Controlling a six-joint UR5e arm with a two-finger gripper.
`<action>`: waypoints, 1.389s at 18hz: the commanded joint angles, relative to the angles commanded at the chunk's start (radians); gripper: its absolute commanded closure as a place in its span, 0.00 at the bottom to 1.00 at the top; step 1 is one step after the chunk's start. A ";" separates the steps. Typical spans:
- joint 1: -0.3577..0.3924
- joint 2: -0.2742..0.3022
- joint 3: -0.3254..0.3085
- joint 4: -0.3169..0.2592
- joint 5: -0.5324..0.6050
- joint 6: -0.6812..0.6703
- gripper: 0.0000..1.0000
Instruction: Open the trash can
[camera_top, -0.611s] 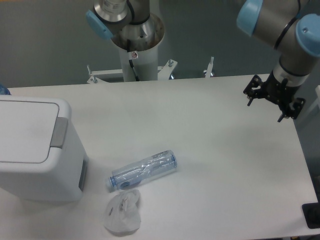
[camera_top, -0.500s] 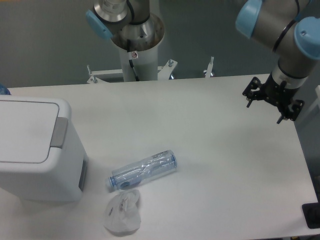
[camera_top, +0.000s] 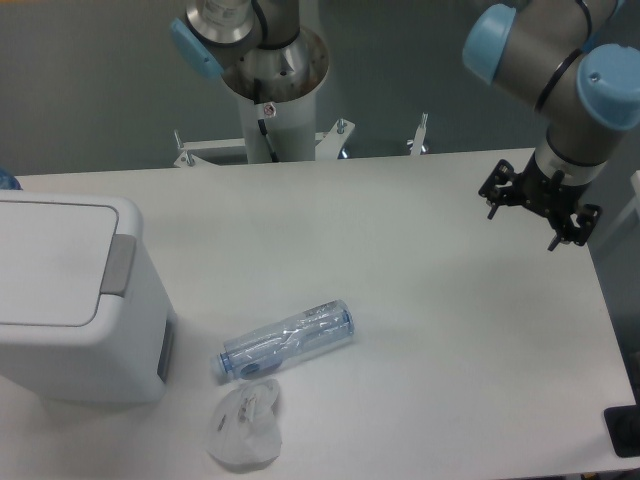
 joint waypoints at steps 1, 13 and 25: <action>-0.002 0.009 -0.006 0.015 -0.043 -0.061 0.00; -0.238 0.055 0.018 0.149 -0.264 -0.634 0.00; -0.362 0.141 -0.023 0.218 -0.421 -0.919 0.00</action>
